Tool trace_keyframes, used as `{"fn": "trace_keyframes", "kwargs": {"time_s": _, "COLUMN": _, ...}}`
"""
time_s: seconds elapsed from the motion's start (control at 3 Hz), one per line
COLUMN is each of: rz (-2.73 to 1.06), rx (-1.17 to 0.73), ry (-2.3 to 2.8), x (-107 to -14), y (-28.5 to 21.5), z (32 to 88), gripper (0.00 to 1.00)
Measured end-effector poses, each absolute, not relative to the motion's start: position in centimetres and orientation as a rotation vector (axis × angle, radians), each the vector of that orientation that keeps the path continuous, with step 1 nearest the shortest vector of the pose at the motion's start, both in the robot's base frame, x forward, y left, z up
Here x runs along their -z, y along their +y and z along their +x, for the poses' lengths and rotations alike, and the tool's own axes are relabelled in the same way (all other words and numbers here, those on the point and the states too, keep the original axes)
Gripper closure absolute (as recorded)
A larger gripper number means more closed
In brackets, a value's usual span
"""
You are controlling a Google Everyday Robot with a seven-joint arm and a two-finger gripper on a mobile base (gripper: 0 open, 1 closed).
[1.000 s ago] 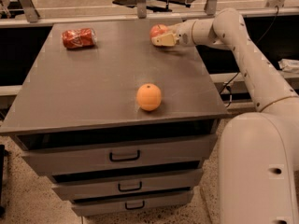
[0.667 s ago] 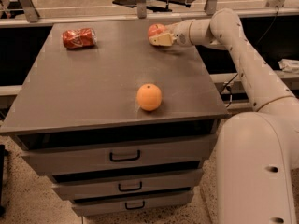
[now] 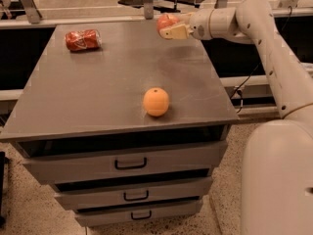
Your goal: Pick apple
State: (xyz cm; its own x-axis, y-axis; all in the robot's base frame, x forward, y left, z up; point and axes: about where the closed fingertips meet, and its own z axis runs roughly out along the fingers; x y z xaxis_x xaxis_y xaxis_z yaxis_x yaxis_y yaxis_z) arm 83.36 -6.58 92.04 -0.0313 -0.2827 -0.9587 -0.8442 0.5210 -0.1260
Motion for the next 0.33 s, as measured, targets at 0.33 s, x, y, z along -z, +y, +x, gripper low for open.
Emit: {"fn": "trace_keyframes", "kwargs": {"time_s": 0.33, "rz": -1.042, "rx": -0.659, "ry": 1.574, "x": -94.00, "y": -6.59, "z": 79.76, "gripper": 1.00}}
